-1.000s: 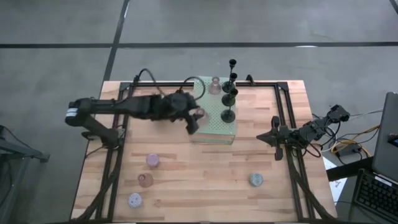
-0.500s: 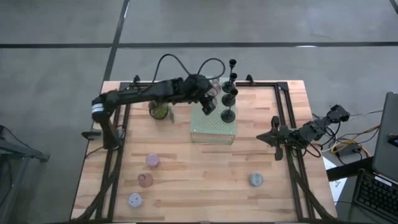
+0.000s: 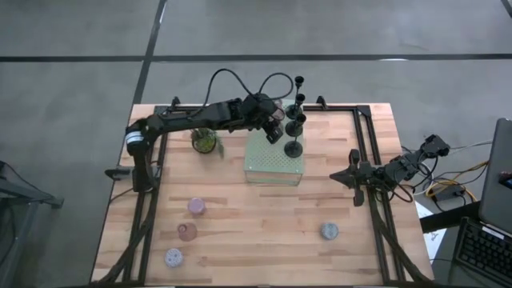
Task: Pick & Place candle stick holders
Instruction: Put the top pink candle holder on the shelf aligned with the other pink candle holder
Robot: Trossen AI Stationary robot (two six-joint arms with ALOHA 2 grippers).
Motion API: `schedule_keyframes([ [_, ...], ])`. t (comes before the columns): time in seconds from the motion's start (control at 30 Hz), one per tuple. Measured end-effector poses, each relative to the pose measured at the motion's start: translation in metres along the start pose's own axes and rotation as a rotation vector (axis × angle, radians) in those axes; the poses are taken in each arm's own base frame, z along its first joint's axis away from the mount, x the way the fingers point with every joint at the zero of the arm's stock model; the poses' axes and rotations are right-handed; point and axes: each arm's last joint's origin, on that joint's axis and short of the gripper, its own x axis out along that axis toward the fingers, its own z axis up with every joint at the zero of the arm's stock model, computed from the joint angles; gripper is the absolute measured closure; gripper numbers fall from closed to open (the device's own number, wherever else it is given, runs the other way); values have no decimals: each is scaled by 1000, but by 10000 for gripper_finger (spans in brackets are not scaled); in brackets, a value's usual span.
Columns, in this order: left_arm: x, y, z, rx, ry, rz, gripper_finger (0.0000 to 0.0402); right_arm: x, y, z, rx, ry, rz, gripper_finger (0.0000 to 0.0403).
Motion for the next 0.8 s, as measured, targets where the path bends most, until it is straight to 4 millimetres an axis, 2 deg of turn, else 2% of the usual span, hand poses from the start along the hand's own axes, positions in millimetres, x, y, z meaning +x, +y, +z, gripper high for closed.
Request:
schedule_keyframes([
  [0.27, 2, 8, 2, -32, -6, 14, 210, 0, 0, 0, 2, 0, 0, 394],
  [0.8, 2, 6, 3, -34, -11, -22, 209, 0, 0, 0, 0, 0, 0, 394],
])
